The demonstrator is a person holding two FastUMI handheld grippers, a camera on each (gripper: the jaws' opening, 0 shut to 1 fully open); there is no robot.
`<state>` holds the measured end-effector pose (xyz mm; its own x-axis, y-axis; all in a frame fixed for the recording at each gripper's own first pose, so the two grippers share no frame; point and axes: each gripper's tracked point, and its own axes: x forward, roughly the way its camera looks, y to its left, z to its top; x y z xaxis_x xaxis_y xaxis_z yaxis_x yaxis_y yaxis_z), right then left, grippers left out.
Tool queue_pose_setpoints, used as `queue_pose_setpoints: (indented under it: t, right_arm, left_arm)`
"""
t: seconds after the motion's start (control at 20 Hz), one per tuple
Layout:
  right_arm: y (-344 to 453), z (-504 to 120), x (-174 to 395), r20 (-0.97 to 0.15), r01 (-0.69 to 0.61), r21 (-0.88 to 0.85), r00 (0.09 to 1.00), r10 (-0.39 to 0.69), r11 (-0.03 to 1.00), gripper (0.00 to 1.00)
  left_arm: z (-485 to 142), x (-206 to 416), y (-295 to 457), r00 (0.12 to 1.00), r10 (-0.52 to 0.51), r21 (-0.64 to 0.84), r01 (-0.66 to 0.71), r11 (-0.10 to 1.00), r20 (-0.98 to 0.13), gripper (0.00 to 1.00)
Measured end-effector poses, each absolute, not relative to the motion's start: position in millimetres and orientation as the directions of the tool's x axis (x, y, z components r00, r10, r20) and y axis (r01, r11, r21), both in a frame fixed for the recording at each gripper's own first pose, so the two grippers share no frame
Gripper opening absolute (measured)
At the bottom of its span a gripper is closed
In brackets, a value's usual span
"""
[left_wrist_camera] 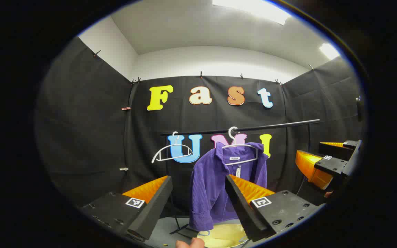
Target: Grasp the clothes on the hanger with both hands and then place them into the laundry hamper below.
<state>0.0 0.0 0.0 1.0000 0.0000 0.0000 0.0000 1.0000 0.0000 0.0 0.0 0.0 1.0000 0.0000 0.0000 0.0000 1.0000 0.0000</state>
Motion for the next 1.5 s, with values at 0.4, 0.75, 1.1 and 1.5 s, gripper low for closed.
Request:
queue_pose_setpoints:
  t: [0.4,0.75,1.1,1.5]
  right_arm:
    - [4,5,-1,0.01,-0.01,0.0,1.0,0.01,1.0,0.97]
    - [11,19,-6,0.054,-0.023,-0.017,0.998,0.024,1.0,0.97]
    - [2,0,7,-0.005,-0.003,0.0,1.0,0.003,1.0,0.97]
    - [-30,-23,78,-0.005,-0.021,-0.032,1.0,0.021,0.999,0.99]
  left_arm:
    - [2,1,2,1.0,-0.007,0.008,0.006,1.0,0.008,0.96]
    - [9,-1,1,0.999,-0.016,0.019,0.015,1.0,0.049,0.96]
    - [2,17,-19,0.998,-0.061,0.002,0.061,0.998,0.022,0.96]
    - [-19,105,-70,0.994,-0.106,-0.024,0.106,0.994,-0.003,0.96]
